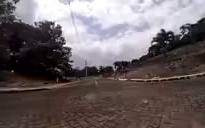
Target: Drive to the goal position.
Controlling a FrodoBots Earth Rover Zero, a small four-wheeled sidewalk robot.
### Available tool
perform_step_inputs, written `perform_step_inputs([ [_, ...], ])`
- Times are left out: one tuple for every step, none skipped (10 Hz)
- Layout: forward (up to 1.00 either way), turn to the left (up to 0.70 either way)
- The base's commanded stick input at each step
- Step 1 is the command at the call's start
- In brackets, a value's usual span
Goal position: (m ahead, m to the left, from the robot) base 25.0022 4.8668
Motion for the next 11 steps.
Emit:
perform_step_inputs([
  [0.70,0.00],
  [0.70,0.00],
  [0.70,0.00],
  [0.70,0.00],
  [0.70,0.00],
  [0.70,0.00],
  [0.70,0.00],
  [0.70,0.00],
  [0.70,0.00],
  [0.70,0.00],
  [0.70,0.00],
])
